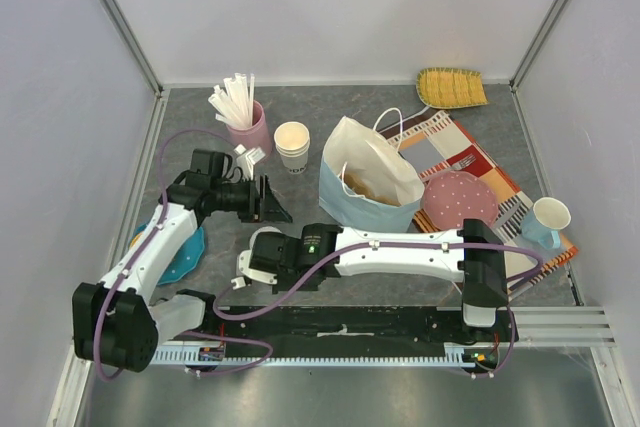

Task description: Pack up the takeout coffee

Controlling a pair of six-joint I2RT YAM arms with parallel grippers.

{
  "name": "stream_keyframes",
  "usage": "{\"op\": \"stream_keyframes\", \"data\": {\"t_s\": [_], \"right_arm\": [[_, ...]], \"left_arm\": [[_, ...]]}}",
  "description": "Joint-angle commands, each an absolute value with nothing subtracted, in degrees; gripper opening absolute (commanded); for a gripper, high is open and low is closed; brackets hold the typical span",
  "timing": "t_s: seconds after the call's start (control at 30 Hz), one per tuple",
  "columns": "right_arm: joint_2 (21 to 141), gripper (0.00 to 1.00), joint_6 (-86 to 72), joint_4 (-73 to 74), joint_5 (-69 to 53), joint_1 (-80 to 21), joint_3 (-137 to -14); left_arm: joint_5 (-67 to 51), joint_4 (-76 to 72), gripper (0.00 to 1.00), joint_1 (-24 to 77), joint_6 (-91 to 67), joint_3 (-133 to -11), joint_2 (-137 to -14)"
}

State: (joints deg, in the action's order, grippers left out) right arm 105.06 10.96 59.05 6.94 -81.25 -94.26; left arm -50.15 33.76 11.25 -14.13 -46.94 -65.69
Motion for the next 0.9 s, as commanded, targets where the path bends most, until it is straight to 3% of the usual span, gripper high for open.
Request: {"op": "stream_keyframes", "data": {"t_s": [0.0,0.43,0.63,0.87], "right_arm": [[103.45,0.00,10.72,54.94,4.92,-79.72,-90.27],[102.92,0.01,10.37,52.56,3.16,-79.19,-88.42],[101.69,0.34,9.76,52.56,5.19,-79.01,-89.12],[100.99,0.50,9.41,52.56,6.32,-79.10,-90.26]], "left_arm": [[-53.43,30.68,0.61,13.18,-18.36,-43.16,-61.97],[-53.35,27.60,0.62,16.26,-21.80,-37.79,-60.20],[-52.56,27.60,0.61,16.35,-21.01,-39.37,-60.99],[-52.21,28.21,0.61,16.43,-19.86,-41.04,-62.14]]}}
